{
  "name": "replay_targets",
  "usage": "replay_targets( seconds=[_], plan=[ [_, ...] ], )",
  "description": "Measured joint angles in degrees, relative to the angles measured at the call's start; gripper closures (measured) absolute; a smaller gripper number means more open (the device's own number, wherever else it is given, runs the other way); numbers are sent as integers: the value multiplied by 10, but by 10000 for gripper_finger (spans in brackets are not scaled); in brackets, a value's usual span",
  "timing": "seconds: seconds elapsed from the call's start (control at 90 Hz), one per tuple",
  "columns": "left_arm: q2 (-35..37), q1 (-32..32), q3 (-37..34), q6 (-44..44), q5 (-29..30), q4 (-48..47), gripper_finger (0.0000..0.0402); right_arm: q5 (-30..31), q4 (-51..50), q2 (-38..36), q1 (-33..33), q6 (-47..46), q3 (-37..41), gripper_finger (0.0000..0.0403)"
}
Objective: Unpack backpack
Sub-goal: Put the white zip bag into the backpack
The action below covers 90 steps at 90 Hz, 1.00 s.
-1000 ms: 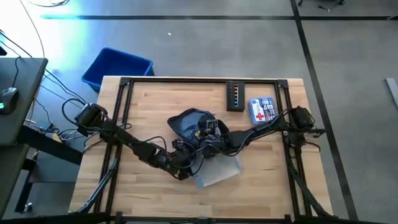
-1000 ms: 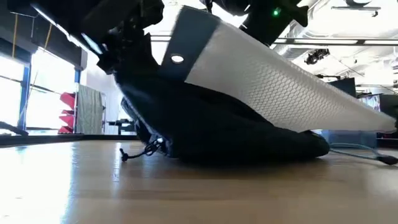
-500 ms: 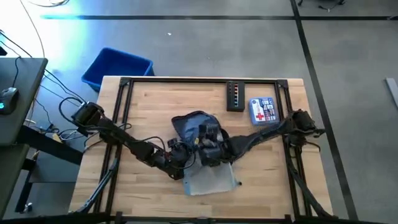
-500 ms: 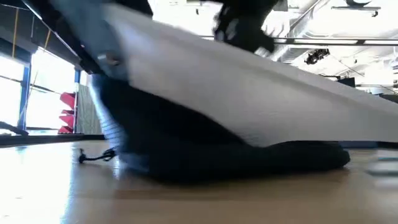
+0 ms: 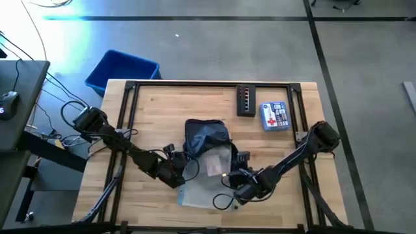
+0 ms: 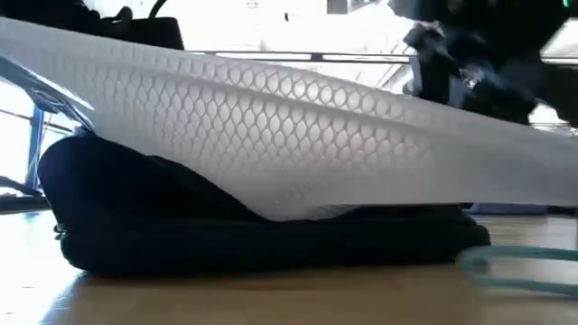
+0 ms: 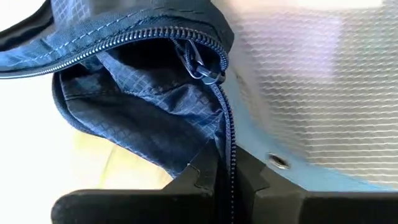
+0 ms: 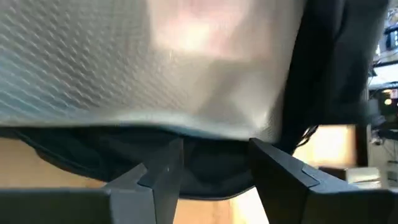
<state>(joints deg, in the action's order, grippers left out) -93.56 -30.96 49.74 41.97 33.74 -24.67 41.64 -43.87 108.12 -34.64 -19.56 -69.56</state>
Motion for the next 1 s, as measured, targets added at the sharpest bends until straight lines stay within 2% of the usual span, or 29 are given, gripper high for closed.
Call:
replay_targets(
  seconds=[0.111,0.3,0.378,0.467,0.544,0.611,0.689,0.789,0.867,1.0],
  plan=[
    [10,0,3,4,11,-16,400,16,15,1,10,-26,25,238],
    [49,-22,58,1,30,-69,379,4,17,1,24,-46,28,238],
    [59,-35,79,-48,54,-55,370,2,17,1,22,-48,25,238],
    [63,-40,88,-138,78,10,363,1,15,1,15,-60,24,238],
    [62,-31,88,-208,69,67,358,2,9,1,6,-71,24,238],
    [61,-19,88,-230,44,86,351,1,-3,1,-3,-89,24,238],
    [60,-10,88,-220,40,43,339,2,-14,1,-13,-108,24,238],
    [59,-1,88,-153,72,-50,315,8,-27,1,-23,-121,24,238],
    [59,5,88,-111,74,-95,287,14,-35,1,-26,-130,24,238],
    [70,6,93,-106,12,-143,235,18,-51,-4,-27,-139,24,238]
  ],
)
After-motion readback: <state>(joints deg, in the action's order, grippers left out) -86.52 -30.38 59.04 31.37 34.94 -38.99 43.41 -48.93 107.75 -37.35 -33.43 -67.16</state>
